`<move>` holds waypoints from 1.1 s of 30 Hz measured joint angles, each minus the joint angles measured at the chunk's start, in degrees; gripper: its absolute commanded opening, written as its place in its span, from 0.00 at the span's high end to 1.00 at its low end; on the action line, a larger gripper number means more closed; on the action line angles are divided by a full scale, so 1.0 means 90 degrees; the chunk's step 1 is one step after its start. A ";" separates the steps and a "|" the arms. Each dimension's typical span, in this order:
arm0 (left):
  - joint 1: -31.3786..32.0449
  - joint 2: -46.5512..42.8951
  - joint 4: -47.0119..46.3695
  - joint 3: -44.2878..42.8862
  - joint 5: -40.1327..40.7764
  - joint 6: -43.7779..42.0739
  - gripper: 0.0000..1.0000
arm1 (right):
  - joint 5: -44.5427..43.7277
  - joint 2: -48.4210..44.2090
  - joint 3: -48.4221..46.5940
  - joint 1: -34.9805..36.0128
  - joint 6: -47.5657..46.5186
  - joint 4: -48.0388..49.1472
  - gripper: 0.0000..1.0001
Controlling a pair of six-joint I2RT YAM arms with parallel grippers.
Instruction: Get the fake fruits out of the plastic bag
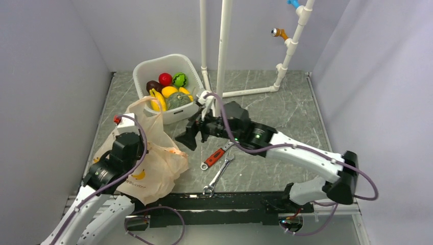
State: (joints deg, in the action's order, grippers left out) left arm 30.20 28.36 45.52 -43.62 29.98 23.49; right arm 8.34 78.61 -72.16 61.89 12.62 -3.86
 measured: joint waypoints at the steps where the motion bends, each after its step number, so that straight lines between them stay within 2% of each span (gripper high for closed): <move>1: 0.0000 0.0131 -0.0017 0.0000 0.0192 0.0053 1.00 | -0.0041 -0.0197 0.0087 -0.0005 -0.0027 -0.0012 0.00; 6: -0.0010 0.0930 0.0097 -0.0114 0.1430 0.0372 1.00 | -0.0748 -0.1285 0.0738 -0.0012 -0.0104 -0.0323 0.00; 10: -0.0119 0.1486 -0.0046 -0.0644 0.2246 0.0347 1.00 | -0.1409 -0.1987 0.1273 -0.0024 -0.0121 -0.0670 0.00; 17: -0.1078 0.2419 -0.1137 -0.1821 0.2484 -0.0352 1.00 | -0.2424 -0.2854 0.1751 -0.0034 -0.0063 -0.1243 0.00; 18: -0.1282 0.2567 -0.1307 -0.1943 0.2421 -0.0478 0.94 | -0.2562 -0.2943 0.1783 -0.0034 -0.0041 -0.1321 0.00; 19: -0.1411 0.2652 -0.1413 -0.1994 0.2382 -0.0546 0.83 | -0.2696 -0.3028 0.1817 -0.0034 -0.0019 -0.1409 0.00; 21: -0.1596 0.2761 -0.1518 -0.2035 0.2174 -0.0687 0.44 | -0.2977 -0.3215 0.1926 -0.0034 0.0056 -0.1564 0.00; 22: -0.1625 0.2783 -0.1486 -0.2038 0.2059 -0.0721 0.29 | -0.3135 -0.3300 0.1979 -0.0034 0.0112 -0.1654 0.00; 23: -0.1644 0.2786 -0.1430 -0.2040 0.1902 -0.0692 0.17 | -0.3315 -0.3378 0.2023 -0.0034 0.0177 -0.1780 0.00; 25: -0.1651 0.2732 -0.1234 -0.2042 0.1535 -0.0561 0.02 | -0.3713 -0.3475 0.2059 -0.0034 0.0342 -0.2018 0.00; 33: -0.1651 0.1710 0.0148 -0.2261 -0.0284 0.0053 0.00 | -0.5622 -0.3614 0.1664 -0.0039 0.1166 -0.3458 0.00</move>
State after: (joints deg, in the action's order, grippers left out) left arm 15.33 43.75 46.85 -63.96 27.42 23.97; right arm -42.26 46.09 -57.19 61.54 23.11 -34.98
